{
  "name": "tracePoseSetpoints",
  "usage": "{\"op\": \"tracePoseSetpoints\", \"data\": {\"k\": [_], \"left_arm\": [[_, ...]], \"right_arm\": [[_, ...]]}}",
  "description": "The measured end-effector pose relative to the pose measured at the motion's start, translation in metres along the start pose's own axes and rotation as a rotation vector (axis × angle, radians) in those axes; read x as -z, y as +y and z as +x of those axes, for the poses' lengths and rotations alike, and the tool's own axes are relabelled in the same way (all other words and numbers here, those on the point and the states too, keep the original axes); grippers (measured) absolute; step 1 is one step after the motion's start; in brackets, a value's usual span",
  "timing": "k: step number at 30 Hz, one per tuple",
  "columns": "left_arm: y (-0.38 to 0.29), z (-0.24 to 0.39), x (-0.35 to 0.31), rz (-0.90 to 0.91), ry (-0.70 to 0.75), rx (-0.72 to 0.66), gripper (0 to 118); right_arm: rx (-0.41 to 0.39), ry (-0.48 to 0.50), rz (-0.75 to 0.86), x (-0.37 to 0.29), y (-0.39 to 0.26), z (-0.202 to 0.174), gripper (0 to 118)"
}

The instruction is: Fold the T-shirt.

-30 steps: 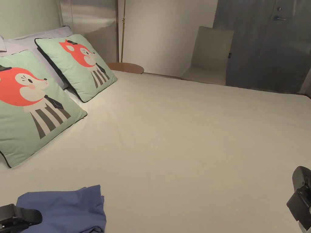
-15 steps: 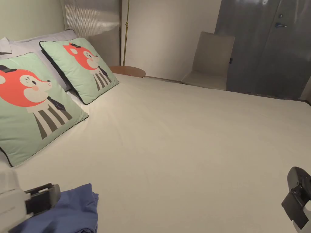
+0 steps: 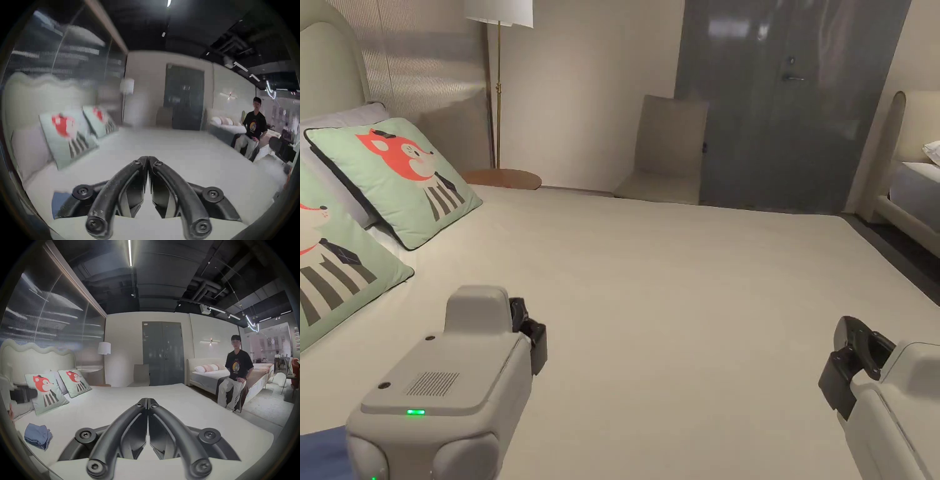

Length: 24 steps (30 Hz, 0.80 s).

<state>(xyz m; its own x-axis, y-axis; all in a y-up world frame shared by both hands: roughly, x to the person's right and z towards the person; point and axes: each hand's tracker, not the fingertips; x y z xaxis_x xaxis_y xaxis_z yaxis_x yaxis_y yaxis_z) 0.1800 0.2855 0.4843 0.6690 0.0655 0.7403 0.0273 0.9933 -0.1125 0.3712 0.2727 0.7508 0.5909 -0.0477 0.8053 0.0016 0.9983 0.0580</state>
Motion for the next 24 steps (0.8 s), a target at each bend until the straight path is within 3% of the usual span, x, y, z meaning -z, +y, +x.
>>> {"op": "tracePoseSetpoints", "data": {"k": [8, 13, 24], "left_arm": [[0.057, 0.056, -0.034, 0.321, -0.018, 0.082, 0], [0.059, 0.068, -0.037, 0.320, -0.003, 0.102, 0], [0.049, 0.068, -0.030, 0.273, -0.001, 0.102, 0]], "right_arm": [[-0.107, -0.011, 0.141, -0.005, 0.051, 0.015, 0], [-0.148, -0.019, 0.167, -0.006, 0.062, 0.017, 0], [-0.154, -0.022, 0.143, -0.004, 0.055, 0.020, 0]]}}
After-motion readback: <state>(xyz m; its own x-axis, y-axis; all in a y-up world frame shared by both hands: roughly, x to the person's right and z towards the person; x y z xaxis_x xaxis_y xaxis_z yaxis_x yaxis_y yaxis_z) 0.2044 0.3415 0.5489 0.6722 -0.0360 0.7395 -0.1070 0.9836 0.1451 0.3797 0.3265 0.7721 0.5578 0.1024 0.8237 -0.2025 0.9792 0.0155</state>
